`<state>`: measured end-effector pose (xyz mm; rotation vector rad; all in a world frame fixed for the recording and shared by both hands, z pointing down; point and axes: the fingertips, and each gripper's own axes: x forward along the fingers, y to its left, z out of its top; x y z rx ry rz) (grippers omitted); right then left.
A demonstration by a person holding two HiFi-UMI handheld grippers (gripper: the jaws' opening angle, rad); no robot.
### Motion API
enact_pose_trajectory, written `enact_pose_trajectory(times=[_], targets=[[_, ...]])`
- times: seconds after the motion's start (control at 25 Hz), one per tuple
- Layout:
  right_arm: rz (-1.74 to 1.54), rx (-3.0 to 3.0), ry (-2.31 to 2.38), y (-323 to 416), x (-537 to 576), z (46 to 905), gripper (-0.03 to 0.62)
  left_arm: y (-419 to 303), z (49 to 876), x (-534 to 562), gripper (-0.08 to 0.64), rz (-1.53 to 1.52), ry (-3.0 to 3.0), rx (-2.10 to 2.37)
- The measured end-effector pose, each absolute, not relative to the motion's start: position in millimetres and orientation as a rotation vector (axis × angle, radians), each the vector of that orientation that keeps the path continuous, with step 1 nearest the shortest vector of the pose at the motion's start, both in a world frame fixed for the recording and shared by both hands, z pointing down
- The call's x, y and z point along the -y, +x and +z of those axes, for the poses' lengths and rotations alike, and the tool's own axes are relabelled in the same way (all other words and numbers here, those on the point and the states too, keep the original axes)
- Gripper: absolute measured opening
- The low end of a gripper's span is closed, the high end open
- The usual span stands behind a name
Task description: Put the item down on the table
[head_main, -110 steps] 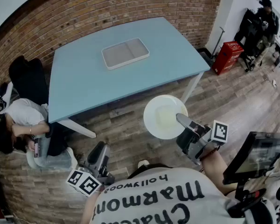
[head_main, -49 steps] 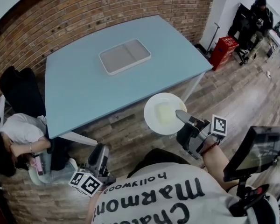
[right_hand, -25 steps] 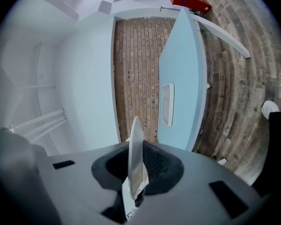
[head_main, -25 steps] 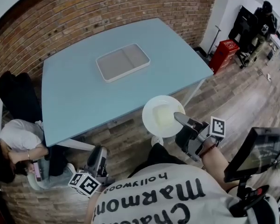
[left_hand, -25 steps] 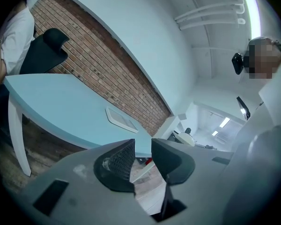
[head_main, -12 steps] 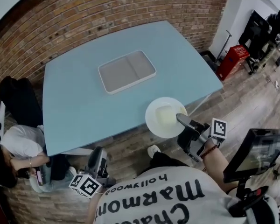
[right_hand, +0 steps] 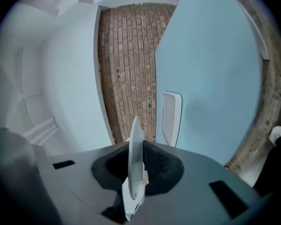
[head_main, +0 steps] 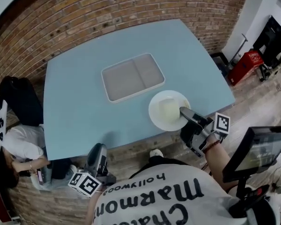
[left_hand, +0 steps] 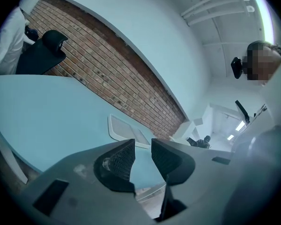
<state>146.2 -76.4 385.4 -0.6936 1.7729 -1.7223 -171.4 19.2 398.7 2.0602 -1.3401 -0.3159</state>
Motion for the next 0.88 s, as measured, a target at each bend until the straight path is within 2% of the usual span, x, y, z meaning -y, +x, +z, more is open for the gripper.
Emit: enact_pose_trajectory(times=[0.88], targets=[[-1.767, -1.804, -0.680, 164, 185, 414, 0.041, -159, 406, 49, 0.110, -0.314, 1.990, 1.430]])
